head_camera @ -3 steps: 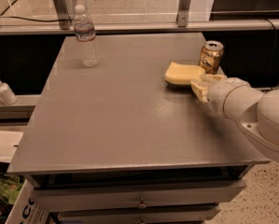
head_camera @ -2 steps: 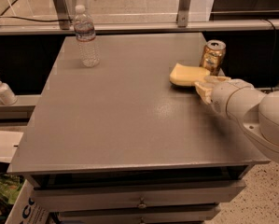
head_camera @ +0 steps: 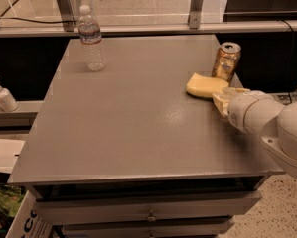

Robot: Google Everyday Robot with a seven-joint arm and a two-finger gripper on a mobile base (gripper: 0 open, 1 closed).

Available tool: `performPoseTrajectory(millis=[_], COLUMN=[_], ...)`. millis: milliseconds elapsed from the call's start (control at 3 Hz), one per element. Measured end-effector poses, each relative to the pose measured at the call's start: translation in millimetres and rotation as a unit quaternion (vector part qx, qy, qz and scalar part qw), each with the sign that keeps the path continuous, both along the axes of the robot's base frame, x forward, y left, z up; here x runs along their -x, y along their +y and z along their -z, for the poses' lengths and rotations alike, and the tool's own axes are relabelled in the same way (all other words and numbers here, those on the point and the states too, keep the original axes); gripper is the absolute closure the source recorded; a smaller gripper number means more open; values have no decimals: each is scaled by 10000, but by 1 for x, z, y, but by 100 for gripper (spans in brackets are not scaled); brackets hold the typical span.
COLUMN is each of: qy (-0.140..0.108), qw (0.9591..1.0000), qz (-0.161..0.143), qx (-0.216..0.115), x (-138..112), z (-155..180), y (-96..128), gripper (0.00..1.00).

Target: Move sponge near orange can

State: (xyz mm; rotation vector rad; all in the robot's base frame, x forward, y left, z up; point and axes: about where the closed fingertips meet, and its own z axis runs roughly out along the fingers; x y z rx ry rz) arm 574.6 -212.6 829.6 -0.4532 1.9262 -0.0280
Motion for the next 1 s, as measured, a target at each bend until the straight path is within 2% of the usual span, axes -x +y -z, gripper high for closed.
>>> performPoseTrajectory(millis=[1000], qy=[134], qw=[9999], qz=[108], qx=[-11], x=[3], z=[4], y=[-5], gripper=[13])
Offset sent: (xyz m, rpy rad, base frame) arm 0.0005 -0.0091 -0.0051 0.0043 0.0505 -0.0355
